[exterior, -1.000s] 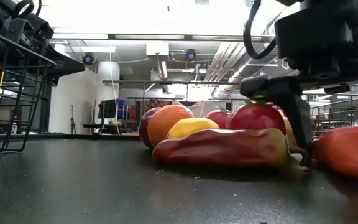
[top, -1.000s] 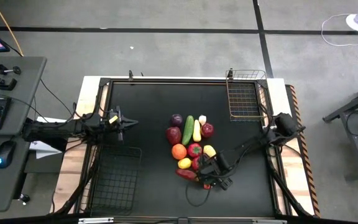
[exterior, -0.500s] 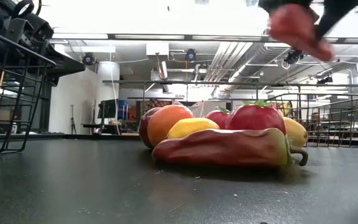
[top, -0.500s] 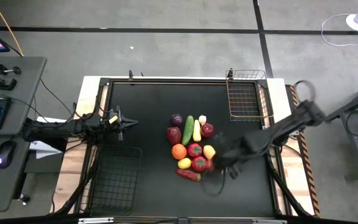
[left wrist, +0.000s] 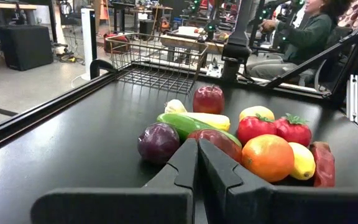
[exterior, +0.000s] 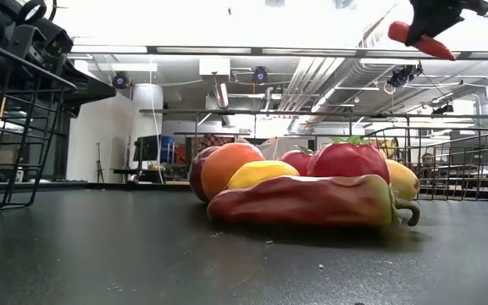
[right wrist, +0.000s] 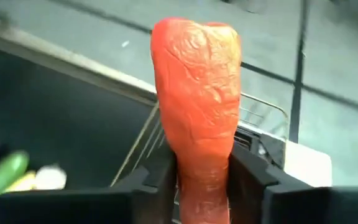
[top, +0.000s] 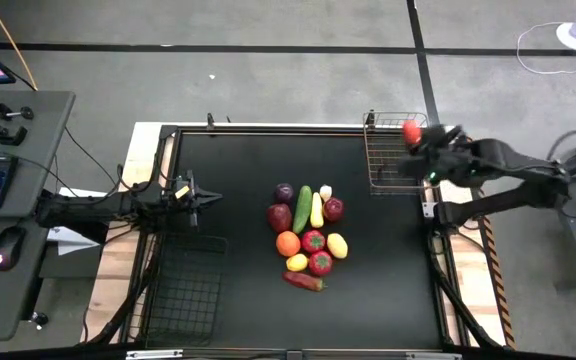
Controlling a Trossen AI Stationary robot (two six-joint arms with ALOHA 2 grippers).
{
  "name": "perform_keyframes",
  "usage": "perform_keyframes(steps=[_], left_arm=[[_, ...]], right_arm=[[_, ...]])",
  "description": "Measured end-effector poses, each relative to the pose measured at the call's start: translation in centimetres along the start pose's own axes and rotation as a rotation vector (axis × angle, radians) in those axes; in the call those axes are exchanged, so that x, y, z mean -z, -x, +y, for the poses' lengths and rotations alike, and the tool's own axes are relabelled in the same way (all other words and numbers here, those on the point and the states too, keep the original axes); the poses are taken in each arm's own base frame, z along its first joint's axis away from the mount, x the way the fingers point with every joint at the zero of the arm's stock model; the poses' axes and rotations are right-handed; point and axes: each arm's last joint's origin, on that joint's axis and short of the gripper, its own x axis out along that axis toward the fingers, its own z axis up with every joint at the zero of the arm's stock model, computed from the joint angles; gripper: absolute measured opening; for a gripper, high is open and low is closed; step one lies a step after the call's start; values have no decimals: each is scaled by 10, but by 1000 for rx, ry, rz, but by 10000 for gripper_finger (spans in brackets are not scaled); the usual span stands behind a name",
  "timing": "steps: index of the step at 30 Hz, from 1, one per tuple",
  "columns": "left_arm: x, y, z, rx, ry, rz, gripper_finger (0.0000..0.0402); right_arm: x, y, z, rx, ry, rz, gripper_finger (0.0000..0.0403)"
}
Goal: Sort produce into baskets
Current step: Put the carrot into the right wire basket, then put the right lemon into the left wire basket
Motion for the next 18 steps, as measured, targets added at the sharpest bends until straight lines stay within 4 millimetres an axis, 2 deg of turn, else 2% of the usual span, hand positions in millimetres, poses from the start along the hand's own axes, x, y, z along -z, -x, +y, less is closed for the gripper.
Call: perform_keyframes(steps=[3, 6, 14, 18], left_arm=[[0, 0, 0, 0, 0, 0, 0], [0, 0, 0, 0, 0, 0, 0], [0, 0, 0, 0, 0, 1, 0], [0, 0, 0, 0, 0, 0, 0]], right_arm=[[-4, -4, -11, 59, -86, -3, 142], [-8, -10, -15, 97, -157, 20, 166], [-21, -32, -6, 140, -220, 45, 241], [-27, -40, 3, 86, -249, 61, 260]])
